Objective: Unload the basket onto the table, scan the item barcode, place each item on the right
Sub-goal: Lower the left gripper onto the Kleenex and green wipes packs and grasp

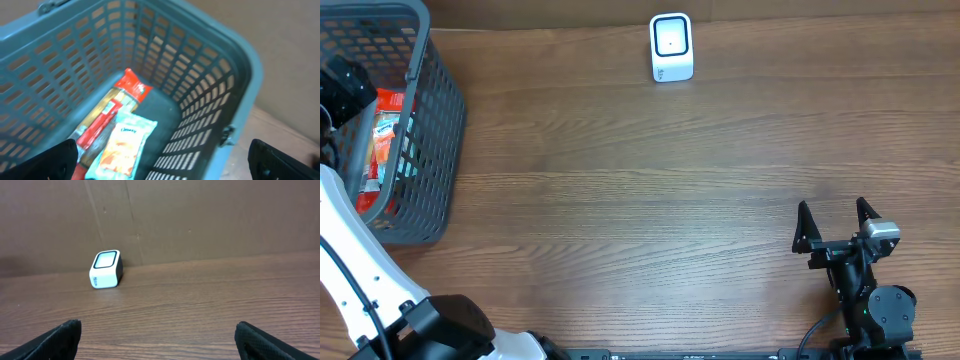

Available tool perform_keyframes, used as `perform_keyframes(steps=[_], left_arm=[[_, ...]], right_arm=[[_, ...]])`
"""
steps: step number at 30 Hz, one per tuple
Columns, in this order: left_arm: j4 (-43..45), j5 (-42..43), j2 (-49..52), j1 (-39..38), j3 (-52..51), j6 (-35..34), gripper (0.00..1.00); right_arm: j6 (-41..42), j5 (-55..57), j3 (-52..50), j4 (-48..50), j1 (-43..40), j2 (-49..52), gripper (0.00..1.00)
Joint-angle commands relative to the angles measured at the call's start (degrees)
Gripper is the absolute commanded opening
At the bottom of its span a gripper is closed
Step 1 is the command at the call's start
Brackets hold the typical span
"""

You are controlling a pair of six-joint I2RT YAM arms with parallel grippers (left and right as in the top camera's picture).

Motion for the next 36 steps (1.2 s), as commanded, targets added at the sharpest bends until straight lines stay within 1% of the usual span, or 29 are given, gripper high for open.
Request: perform_keyframes(steps=[1,6,20,30,36], left_arm=[[-0.59,-3.63,1.7,0.22,0.68,0.17,1.0],[-1.38,-3.87,3.65,0.22,0.63,1.79,1.0],[-3.19,-7.76,9.53,0.22,0.63,2.25,1.0],[-3.41,-8.02,10.14,0.22,0.39,2.25,1.0],[-4.44,-11.1,10.14,0.22,0.04,2.23,1.0]], right_arm=[[-0.22,-0.13,-0.61,0.33,-0.2,-0.52,1.0],[-0.22,-0.13,-0.61,0.33,-0.2,-0.52,1.0],[-0.22,-0.13,-0.61,0.33,-0.2,-0.52,1.0],[-0.22,-0.13,-0.61,0.33,-0.2,-0.52,1.0],[-0.22,-0.13,-0.61,0.33,-0.2,-0.52,1.0]])
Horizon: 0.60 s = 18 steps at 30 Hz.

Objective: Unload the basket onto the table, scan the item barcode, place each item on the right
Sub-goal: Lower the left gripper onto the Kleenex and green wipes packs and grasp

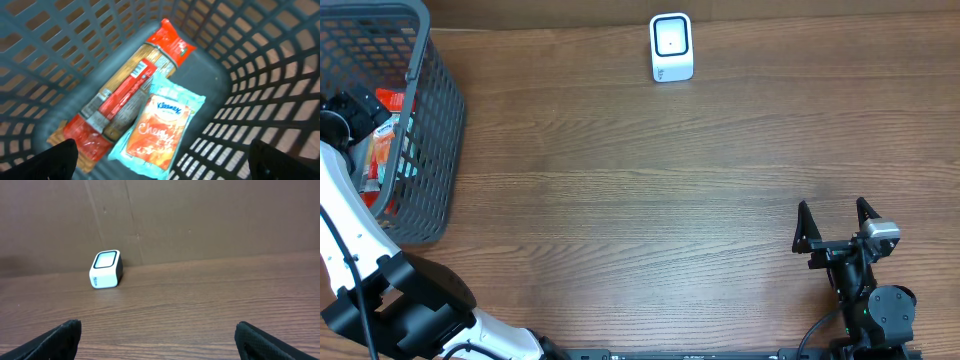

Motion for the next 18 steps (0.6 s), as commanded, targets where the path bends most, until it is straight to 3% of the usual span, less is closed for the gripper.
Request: perform_keyframes(steps=[1,18], left_arm=[[-0.22,-2.23,0.46,0.22,0.04,1.55,1.0],[-2.99,-3.08,2.29,0.2,0.02,1.53,1.0]], right_arm=[[-0.17,-0.11,-0.61,0.33,-0.22,-0.52,1.0],[-0.17,-0.11,-0.61,0.31,-0.22,-0.52,1.0]])
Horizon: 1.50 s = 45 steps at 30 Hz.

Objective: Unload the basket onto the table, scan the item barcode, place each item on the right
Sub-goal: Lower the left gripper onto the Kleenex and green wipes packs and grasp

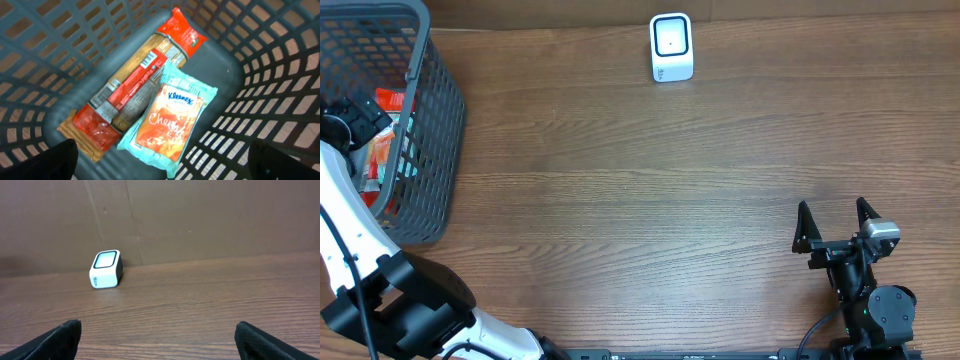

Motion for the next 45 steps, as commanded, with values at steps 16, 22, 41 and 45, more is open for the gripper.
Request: perform_keyframes(steps=[16,22,41,45], left_arm=[[-4.09,-1.03,2.86,0.26,0.02,1.05,1.0],[-3.89,-1.07,2.86,0.26,0.04,0.61,1.0],[-1.33,-2.29,2.89,0.57,0.04,1.4,1.0],[0.04,1.07,3.52,0.57,0.02,6.71,1.0]], right_arm=[[-0.17,-0.11,-0.61,0.35,-0.22,-0.52,1.0],[-0.17,-0.11,-0.61,0.35,-0.22,-0.52,1.0],[-0.17,-0.11,-0.61,0.35,-0.22,-0.52,1.0],[-0.17,-0.11,-0.61,0.35,-0.22,-0.52,1.0]])
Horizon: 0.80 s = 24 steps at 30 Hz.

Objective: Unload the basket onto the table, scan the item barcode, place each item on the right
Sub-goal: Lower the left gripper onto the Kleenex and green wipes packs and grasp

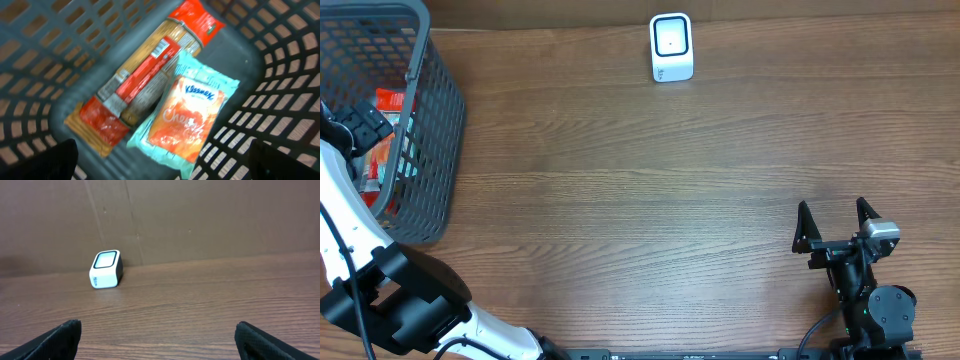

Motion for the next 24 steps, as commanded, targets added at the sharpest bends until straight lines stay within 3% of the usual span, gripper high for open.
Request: perform_keyframes(steps=[1,8,24], left_arm=[[1.09,2.78,1.92,-0.02,0.02,6.91,1.0],[1.9,8.44,7.67,-0.02,0.02,15.52,1.0],[2.58,9.42,15.69,-0.04,0.02,17.29,1.0]], right_arm=[[-0.2,-0.13,-0.61,0.33,-0.2,-0.52,1.0],[-0.2,-0.13,-0.61,0.33,-0.2,-0.52,1.0],[-0.2,-0.13,-0.61,0.33,-0.2,-0.52,1.0]])
